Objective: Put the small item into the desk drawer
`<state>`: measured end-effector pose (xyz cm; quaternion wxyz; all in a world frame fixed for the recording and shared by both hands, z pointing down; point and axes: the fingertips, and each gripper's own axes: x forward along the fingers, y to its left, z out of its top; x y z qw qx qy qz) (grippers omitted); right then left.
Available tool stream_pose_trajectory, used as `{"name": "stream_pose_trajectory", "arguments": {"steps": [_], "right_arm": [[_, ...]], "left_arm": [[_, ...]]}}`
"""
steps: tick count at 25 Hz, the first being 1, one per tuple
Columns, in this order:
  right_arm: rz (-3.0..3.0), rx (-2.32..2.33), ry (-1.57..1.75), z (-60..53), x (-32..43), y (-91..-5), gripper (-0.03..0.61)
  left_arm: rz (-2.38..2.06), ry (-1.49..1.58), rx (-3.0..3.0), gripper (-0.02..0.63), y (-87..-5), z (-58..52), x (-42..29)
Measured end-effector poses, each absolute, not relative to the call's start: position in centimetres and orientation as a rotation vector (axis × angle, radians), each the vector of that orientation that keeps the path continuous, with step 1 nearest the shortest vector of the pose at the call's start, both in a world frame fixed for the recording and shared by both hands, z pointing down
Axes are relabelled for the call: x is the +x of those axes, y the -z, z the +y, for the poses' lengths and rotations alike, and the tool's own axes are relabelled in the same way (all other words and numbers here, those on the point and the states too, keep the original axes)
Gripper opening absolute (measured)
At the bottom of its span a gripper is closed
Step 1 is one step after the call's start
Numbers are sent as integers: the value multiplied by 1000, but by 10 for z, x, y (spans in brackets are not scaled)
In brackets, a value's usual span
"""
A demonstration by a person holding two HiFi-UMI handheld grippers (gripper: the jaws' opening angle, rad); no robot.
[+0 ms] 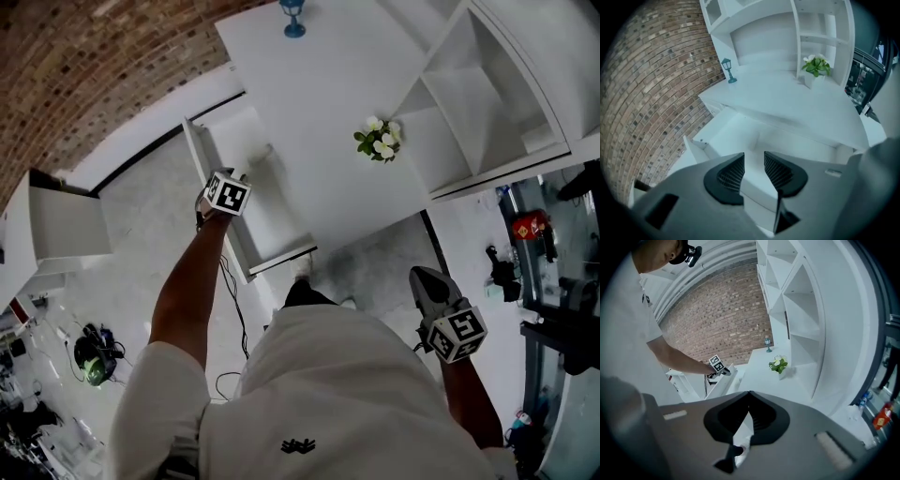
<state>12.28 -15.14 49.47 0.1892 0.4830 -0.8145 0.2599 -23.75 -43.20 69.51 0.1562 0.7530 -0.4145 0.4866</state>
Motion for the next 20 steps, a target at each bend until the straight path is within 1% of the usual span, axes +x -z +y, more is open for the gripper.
{"name": "stream_pose_trajectory", "arguments": {"steps": [4,10,13,15,20], "right_arm": [[-2360,1316,-686,-142,126,-490,14],[-2426,1254,-643,-111,133,-492,14],[-2452,1215,-633,-97,137,-493,14],[-2468,1189,-633,-86,139,-496,14],[-2495,1114,-643,-55,142,-503,14]], "left_arm": [[-1250,-1330,2148,123,-671,-399,-235],[-1305,-1214,2187,52,-649,-335,-217],[-1348,-1173,2116,18,-636,-296,-215],[-1355,-1131,2096,8,-631,-271,-207],[-1341,-995,2096,8,-619,-207,-180]]}}
